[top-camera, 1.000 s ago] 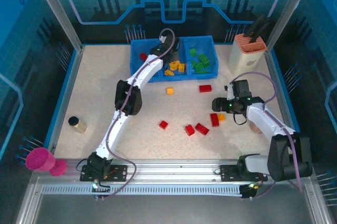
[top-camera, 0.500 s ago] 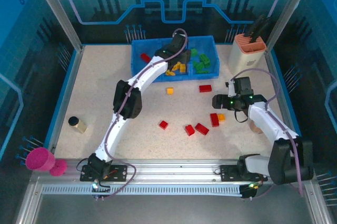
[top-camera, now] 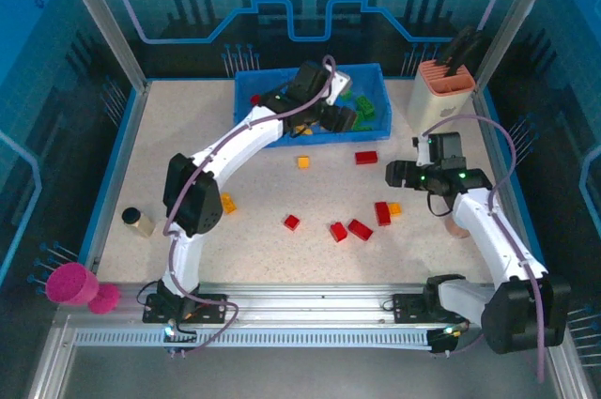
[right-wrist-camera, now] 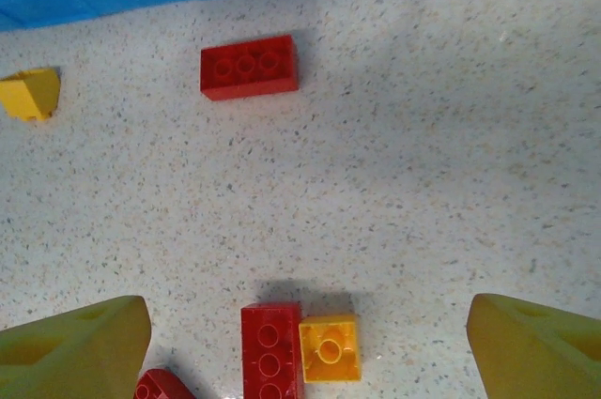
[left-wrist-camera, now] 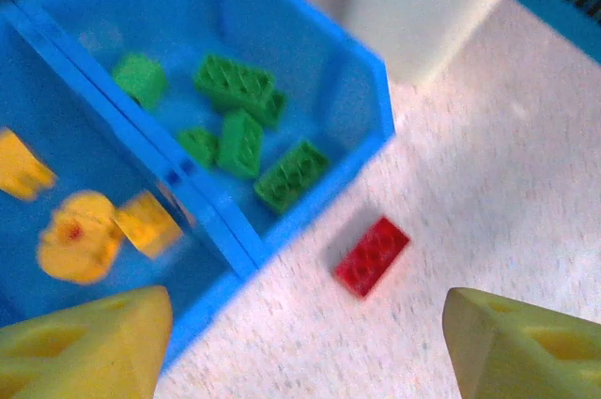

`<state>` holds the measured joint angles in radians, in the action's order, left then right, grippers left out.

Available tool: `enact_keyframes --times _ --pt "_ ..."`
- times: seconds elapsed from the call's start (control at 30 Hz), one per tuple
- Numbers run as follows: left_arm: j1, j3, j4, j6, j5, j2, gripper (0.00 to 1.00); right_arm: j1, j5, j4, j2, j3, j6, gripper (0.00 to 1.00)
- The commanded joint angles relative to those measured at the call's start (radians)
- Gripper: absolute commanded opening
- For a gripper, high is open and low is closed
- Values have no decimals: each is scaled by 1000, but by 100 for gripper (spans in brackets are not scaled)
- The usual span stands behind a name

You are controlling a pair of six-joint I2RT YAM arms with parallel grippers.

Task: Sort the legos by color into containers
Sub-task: Pick up the lego from the center of the table.

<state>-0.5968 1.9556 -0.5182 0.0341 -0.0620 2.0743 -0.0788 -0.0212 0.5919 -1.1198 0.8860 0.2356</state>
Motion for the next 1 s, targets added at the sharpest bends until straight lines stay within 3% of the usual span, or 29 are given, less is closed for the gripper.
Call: enact_keyframes --times 0.0,0.13,0.37,0.67,0.97 --pt "-18 -89 -61 58 -95 -3 77 36 -31 74 21 86 -44 89" --pt "-50 -107 -34 104 -71 51 77 42 -48 95 35 127 -54 90" --pt "-126 44 -28 178 36 214 77 45 -65 112 61 136 -27 91" --pt "-132 226 -37 132 20 373 77 46 -59 140 77 138 -10 91" --pt "-136 324 0 105 80 483 78 48 -30 157 83 121 -17 92"
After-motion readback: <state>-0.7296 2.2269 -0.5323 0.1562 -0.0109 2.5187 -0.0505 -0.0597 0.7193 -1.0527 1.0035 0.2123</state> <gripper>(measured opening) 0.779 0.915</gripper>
